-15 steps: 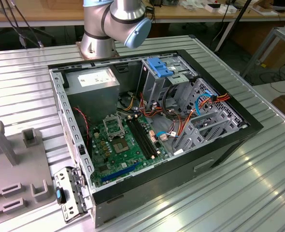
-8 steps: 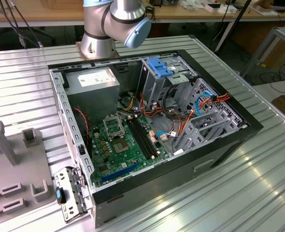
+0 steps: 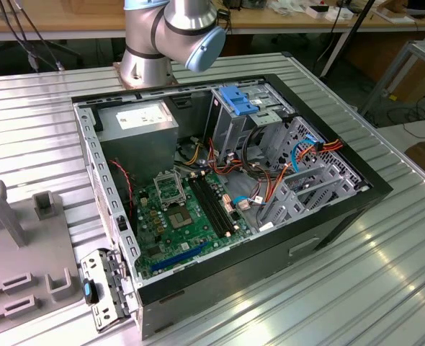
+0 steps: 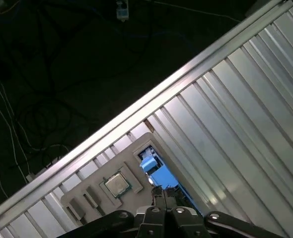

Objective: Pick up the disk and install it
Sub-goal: 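Pick up the disk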

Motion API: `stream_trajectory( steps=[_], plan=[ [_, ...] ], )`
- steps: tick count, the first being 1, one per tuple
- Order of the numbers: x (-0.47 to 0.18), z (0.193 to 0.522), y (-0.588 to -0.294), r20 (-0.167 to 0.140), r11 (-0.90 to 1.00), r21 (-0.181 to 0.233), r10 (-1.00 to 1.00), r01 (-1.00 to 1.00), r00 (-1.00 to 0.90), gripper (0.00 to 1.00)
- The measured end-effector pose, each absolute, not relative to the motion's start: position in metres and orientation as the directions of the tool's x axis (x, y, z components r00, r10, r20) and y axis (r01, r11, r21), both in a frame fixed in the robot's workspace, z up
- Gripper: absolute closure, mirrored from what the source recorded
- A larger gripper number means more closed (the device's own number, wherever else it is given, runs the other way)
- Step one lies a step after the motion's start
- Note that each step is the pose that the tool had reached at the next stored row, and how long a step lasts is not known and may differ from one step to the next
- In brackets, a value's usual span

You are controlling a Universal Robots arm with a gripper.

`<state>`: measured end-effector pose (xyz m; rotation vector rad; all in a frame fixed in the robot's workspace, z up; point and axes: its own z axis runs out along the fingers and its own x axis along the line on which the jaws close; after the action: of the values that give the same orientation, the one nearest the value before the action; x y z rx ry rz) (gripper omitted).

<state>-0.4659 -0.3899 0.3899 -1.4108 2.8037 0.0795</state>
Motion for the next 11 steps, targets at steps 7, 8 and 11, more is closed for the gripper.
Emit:
stream_trajectory(
  steps=[7, 8, 11],
  plan=[
    [-0.4659, 0.3899, -0.3900, -0.024, 0.485, 0.044, -0.874, -0.873, -0.486, 0.89],
    [-0.4659, 0.3899, -0.3900, -0.024, 0.470, 0.044, -0.881, -0.881, -0.472, 0.89],
    [-0.4659, 0.3900, -0.3900, -0.024, 0.391, 0.044, -0.919, -0.919, -0.392, 0.89]
  ],
)
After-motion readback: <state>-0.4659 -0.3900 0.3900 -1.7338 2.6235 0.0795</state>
